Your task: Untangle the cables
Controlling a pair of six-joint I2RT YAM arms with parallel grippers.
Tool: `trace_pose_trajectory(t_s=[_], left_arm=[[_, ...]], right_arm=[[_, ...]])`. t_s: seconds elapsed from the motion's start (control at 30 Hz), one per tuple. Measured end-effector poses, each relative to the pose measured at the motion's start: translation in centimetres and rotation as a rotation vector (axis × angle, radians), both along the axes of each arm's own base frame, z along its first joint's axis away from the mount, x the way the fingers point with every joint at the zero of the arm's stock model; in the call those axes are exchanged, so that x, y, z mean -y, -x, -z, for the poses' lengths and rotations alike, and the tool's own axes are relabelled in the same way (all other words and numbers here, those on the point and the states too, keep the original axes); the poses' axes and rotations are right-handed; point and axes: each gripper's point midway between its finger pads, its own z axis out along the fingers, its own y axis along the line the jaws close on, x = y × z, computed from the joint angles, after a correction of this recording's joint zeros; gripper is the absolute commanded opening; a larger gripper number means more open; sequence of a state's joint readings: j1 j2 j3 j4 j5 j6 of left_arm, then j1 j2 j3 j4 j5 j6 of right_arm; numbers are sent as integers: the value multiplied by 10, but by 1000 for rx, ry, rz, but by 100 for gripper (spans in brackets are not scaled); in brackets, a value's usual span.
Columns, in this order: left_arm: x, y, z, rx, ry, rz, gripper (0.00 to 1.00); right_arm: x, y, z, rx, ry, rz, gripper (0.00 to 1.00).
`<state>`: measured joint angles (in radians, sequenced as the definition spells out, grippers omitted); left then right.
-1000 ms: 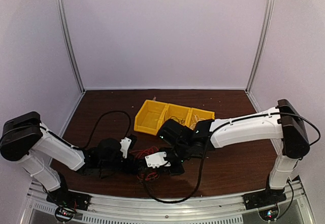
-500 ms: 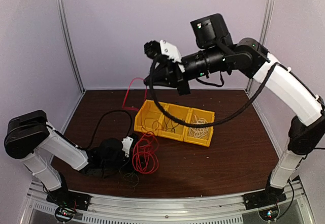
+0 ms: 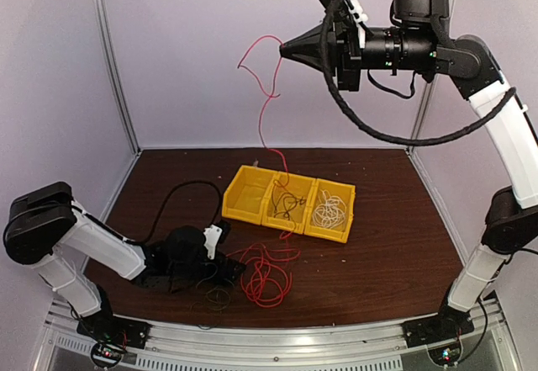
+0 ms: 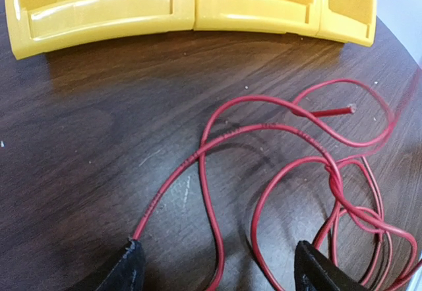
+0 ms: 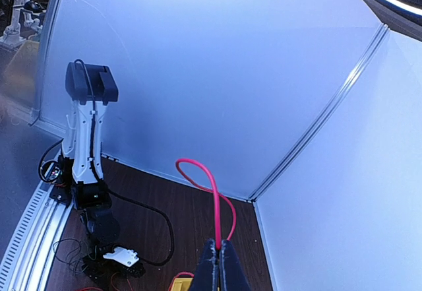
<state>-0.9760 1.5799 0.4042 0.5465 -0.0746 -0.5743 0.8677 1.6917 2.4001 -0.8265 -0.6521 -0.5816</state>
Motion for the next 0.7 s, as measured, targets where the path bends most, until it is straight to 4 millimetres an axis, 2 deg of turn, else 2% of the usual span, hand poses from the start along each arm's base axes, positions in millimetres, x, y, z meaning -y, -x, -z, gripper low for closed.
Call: trace_pose_trajectory(t_s=[0.13,0.2,0.27,0.47,0.53,0.63,0.7], left_arm=[[-8,2,-6,3,-31,-4,84],[-12,2,-19,26,-29,-6,86],[-13,1,-44,79,2,-6,87],[-14,1,-156,332,187,21,90],[-13,2,-185,407,222,37,90],[-7,2,-205,471,222,72,90],[-1,0,-206,492,207,96,90]], right_arm=[[5,-6,-8,6,-20,22,0],[7,-7,-12,15,-31,28,0],[6,-9,-11,14,-30,31,0],[-3,-19,11,-39,5,41,0],[-4,-20,15,-55,9,42,0],[-5,-20,12,-61,-5,43,0],[-5,-21,9,-61,-16,44,0]])
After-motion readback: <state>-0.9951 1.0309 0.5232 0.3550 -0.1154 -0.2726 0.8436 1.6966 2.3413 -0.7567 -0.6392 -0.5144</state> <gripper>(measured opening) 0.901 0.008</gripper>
